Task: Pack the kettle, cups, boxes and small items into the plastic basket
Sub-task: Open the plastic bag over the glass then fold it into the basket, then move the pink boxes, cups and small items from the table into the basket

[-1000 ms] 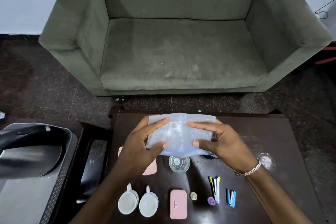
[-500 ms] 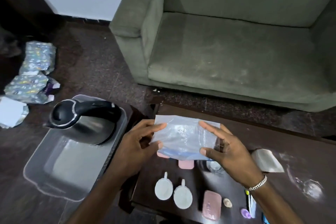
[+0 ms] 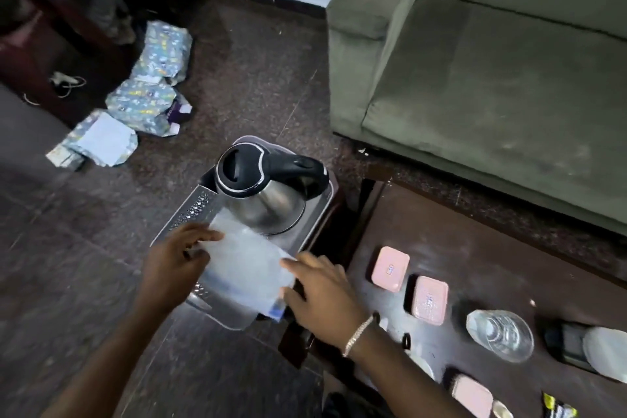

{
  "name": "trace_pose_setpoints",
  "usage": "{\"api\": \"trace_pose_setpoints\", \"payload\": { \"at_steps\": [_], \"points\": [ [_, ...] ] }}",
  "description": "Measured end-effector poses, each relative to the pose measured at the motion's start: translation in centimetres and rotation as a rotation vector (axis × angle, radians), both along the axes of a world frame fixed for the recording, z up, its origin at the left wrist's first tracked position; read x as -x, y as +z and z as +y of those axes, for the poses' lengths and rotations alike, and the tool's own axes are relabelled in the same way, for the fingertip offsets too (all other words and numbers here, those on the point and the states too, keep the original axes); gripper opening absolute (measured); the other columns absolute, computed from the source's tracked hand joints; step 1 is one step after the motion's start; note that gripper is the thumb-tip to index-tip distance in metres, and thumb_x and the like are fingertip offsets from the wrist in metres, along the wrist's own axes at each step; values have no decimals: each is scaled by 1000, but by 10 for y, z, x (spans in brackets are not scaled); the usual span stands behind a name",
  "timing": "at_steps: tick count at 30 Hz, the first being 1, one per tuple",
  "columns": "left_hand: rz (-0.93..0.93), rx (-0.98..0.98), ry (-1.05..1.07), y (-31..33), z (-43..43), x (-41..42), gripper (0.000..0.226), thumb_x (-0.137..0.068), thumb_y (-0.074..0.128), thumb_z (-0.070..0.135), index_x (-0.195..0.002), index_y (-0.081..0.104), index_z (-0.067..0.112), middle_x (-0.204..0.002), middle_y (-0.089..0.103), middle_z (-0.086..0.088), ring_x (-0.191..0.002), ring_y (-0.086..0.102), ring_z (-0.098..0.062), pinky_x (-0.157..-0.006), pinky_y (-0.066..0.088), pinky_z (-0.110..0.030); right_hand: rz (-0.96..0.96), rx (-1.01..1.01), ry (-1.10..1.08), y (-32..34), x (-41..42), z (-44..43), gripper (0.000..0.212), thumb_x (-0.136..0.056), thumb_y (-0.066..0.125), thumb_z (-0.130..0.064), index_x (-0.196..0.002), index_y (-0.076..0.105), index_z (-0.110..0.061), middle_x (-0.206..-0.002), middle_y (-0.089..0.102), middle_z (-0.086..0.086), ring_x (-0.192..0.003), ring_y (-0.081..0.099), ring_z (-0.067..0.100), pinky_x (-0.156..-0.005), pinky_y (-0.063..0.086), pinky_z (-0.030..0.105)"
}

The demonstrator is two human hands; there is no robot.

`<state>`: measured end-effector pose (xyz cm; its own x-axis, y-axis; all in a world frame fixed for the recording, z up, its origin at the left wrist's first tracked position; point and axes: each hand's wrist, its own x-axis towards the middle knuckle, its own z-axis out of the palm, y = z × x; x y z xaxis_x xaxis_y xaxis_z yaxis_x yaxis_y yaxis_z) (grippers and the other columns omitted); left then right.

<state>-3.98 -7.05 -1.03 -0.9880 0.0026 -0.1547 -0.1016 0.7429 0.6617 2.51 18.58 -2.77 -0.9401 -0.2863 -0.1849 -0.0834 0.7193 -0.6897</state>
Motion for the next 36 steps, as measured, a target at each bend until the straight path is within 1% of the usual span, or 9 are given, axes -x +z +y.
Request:
{"api": "trace_pose_setpoints", "payload": {
  "at_steps": [3,6,12,15,19,22,27,31,36],
  "points": [
    [7,152,-13,-22,-26,18,50,-75,63,-21,-99,81,19,-121,73,-2,-104,70,-23,-83,48,-29,35,-152,101,-9,12,-37,37,-94,49,-37,-127,57,-24,-121,57,-4,-108,47,27,-80,29,43],
    [-30,273,-80,-44,-43,34,44,-76,62,-19,-102,82,10,-123,74,-8,-107,71,-33,-89,53,-39,13,-259,178,-22,24,-70,23,-90,59,-30,-108,60,-18,-113,59,-1,-107,43,29,-75,19,43],
    [-121,496,-256,-74,-54,32,36,-70,76,-5,-101,82,10,-123,66,-19,-109,60,-47,-93,55,-50,-145,-454,313,-47,41,-94,34,-88,67,-42,-108,72,-15,-125,47,8,-117,41,35,-96,33,50],
    [-172,434,-342,-74,-52,34,41,-74,81,12,-114,76,17,-118,59,-12,-103,63,-39,-89,55,-44,-84,-422,271,-50,53,-101,25,-86,70,-31,-104,72,-13,-121,48,12,-112,48,36,-90,46,48],
    [-368,393,-509,-72,-44,40,64,-72,82,21,-134,64,22,-127,57,-9,-112,64,-32,-97,51,-37,58,-293,333,-58,72,-122,29,-84,65,-19,-113,65,-19,-124,48,6,-112,47,32,-88,43,46],
    [-324,370,-532,-74,-44,44,75,-64,85,22,-135,61,19,-125,57,-10,-116,61,-31,-100,47,-37,-33,-223,367,-64,84,-134,34,-82,62,-25,-115,64,-25,-126,48,4,-117,42,32,-93,39,48],
    [-274,514,-643,-82,-49,47,88,-66,84,34,-146,49,27,-138,53,0,-134,44,-20,-113,33,-38,-110,-284,448,-71,84,-137,27,-81,61,-30,-107,64,-24,-128,48,1,-123,39,35,-94,40,48],
    [-276,493,-617,-88,-55,43,93,-63,90,36,-145,46,33,-145,45,-1,-137,44,-22,-120,29,-38,-62,-317,457,-71,72,-131,25,-84,56,-33,-103,65,-21,-123,53,2,-119,46,36,-94,37,49],
    [-323,468,-520,-87,-55,36,100,-63,95,37,-147,41,39,-142,41,-2,-131,44,-30,-115,41,-43,-92,-361,501,-63,66,-123,28,-82,61,-28,-107,68,-16,-121,55,4,-110,52,36,-93,41,46]
  ]
}}
